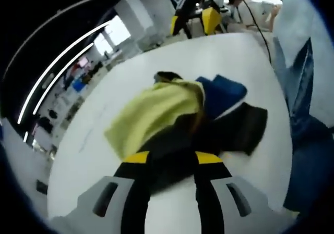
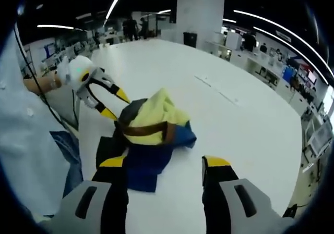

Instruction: Fold the garment on the visible template until the final outline fits inside the template.

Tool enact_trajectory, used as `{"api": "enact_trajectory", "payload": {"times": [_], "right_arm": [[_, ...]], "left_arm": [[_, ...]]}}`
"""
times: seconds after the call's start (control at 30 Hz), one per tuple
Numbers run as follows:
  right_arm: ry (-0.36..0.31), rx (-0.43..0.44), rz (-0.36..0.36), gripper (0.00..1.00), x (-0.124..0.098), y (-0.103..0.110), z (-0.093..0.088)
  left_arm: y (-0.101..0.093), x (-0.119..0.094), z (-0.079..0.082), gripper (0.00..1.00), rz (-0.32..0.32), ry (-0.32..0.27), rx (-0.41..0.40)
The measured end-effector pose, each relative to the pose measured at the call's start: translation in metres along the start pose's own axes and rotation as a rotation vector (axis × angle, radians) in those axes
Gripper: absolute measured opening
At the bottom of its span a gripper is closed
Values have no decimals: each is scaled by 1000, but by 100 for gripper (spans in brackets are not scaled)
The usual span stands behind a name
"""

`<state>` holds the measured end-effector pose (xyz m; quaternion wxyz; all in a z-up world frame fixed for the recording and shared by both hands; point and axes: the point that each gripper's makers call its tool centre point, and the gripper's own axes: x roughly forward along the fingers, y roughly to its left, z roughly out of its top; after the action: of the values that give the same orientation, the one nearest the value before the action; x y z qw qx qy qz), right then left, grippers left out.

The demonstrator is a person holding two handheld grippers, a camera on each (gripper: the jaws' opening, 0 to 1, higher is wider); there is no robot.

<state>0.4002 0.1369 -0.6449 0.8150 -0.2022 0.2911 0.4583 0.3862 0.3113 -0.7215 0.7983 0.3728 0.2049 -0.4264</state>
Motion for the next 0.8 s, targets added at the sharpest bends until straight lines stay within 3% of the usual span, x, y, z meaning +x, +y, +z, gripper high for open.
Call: {"api": "enact_trajectory", "payload": {"times": [0.17, 0.43, 0.8], "right_arm": [[-8, 5, 4, 55, 1, 1, 2], [-3, 8, 14, 55, 3, 2, -1], [6, 20, 16, 54, 3, 4, -6]], "left_arm": [[1, 4, -3, 26, 4, -6, -4], [9, 10, -7, 23, 50, 6, 80], [9, 13, -3, 9, 40, 8, 113]]}}
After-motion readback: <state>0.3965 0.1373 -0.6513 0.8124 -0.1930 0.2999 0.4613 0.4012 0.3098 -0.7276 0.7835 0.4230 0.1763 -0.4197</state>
